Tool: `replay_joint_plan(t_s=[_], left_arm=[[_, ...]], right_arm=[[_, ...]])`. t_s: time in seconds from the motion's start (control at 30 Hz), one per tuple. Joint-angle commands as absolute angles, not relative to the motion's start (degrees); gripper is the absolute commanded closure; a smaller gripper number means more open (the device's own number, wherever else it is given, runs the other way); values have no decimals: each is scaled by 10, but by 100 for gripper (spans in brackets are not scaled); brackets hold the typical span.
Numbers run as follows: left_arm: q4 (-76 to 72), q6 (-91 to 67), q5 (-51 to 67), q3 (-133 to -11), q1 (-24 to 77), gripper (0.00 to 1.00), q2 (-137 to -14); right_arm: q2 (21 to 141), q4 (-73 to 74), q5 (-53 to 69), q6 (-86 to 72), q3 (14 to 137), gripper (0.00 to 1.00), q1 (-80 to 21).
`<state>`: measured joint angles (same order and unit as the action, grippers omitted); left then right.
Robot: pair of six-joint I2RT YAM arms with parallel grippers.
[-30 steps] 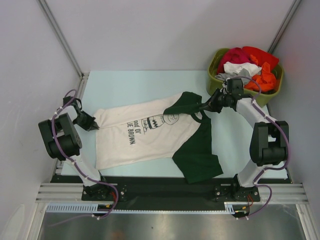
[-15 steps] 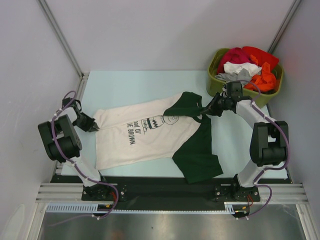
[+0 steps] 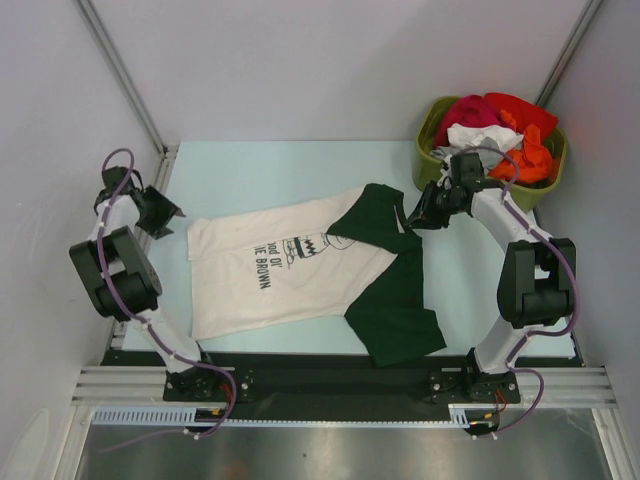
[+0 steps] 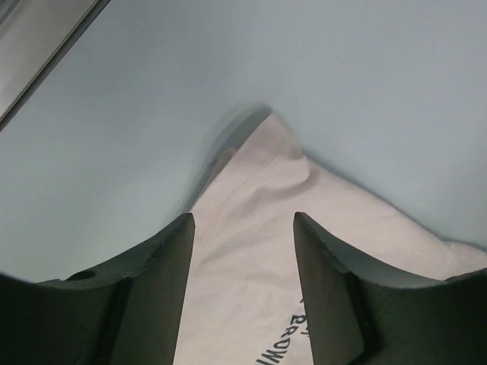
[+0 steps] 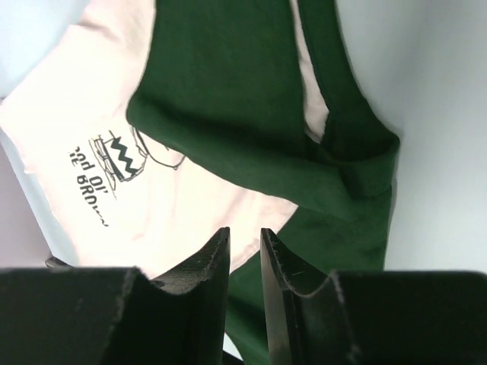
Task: Fold and stack the t-shirts
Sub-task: Fold the tshirt
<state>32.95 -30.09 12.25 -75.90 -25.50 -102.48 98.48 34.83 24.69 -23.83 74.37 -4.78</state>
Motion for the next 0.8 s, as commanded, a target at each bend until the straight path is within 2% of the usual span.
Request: replay_joint_plan(t_s=[0.0,0.2,0.4,0.43,0.47,0.53,0.57,0.63,0.67,0.77], left_arm=[[323,-251,202,-821,-258,40,-1104],[339,-225,225,-888,-249,43,-1166],[348,-207,225,-891,-235,45,-1194],[347,-208,226,-890,-235,48,-1196],[347,-209,225,-889,-235,56,-1199],[348,-213,204,-887,-235,65,-1197],[347,-217,176,-884,-235,74,-1191],[345,-227,143,-879,-234,83,-1179],[340,-232,127,-870,-236,94,-1164],[323,-256,88,-854,-235,100,-1148]], right_arm=[[977,351,259,-207,776,72,-54],[978,330,267,-211,774,72,-66],[994,318,278,-220,800,73,-67],[1001,316,276,-221,803,73,-67],[1004,317,275,-221,808,73,-68],[1016,316,266,-221,822,73,-70],[1022,317,260,-221,828,73,-75],[1041,312,240,-220,845,74,-80],[1048,311,221,-216,853,75,-90],[1085,323,129,-209,903,75,-109]])
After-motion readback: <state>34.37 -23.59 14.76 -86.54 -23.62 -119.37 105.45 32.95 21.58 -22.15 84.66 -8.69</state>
